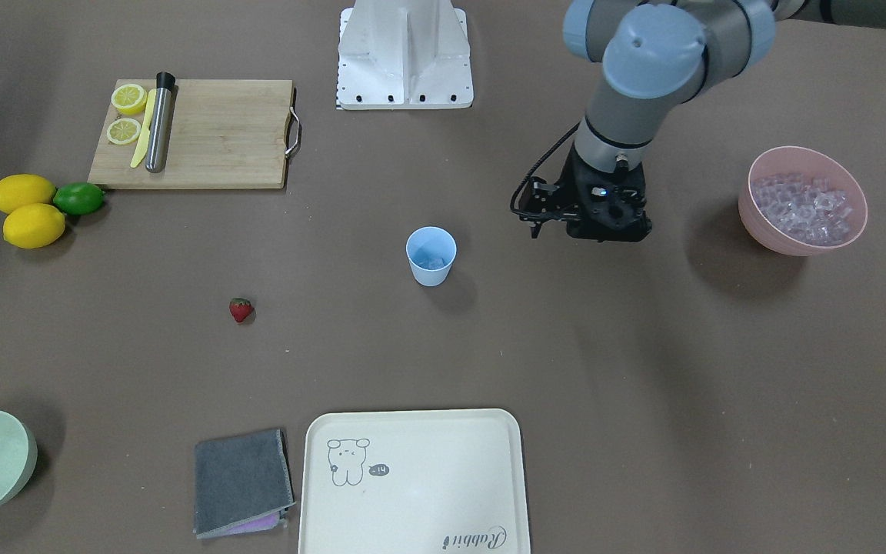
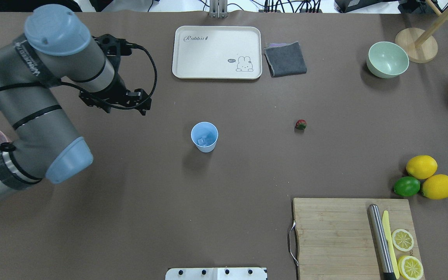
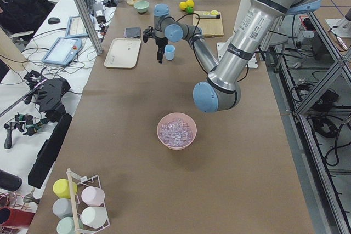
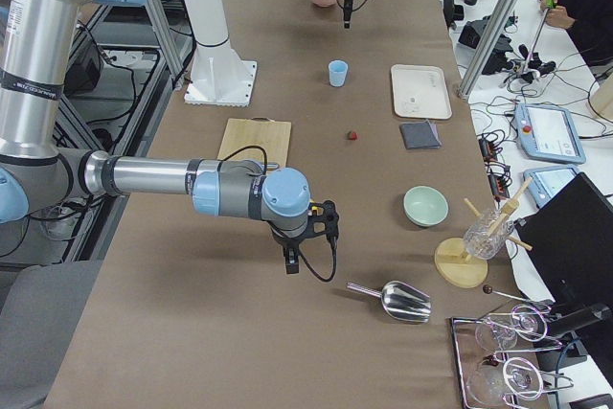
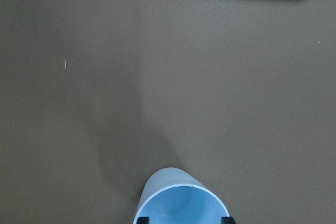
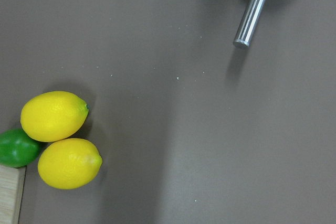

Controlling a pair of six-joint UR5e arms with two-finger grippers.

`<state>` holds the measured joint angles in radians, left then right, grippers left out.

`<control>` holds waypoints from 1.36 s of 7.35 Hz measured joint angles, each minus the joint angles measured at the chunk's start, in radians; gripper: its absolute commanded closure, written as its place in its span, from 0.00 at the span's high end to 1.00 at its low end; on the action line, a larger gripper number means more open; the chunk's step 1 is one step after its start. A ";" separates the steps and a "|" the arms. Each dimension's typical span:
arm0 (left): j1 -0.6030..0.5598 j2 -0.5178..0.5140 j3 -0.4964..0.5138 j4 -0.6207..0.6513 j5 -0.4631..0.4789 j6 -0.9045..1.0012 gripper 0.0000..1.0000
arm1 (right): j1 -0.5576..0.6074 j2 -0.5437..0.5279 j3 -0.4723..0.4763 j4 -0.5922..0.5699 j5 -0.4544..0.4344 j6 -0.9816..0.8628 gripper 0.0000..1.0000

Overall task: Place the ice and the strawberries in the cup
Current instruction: 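Release the ice into the cup and move the left gripper back to the bowl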

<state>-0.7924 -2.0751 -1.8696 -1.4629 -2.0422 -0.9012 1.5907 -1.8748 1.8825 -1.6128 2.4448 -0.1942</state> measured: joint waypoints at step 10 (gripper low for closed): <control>-0.373 0.650 -0.082 -0.352 -0.179 -0.090 0.97 | 0.000 0.000 0.001 0.001 0.000 -0.041 1.00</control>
<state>-1.1651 -1.4249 -1.9515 -1.8149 -2.2214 -0.9916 1.5907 -1.8747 1.8836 -1.6122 2.4452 -0.2353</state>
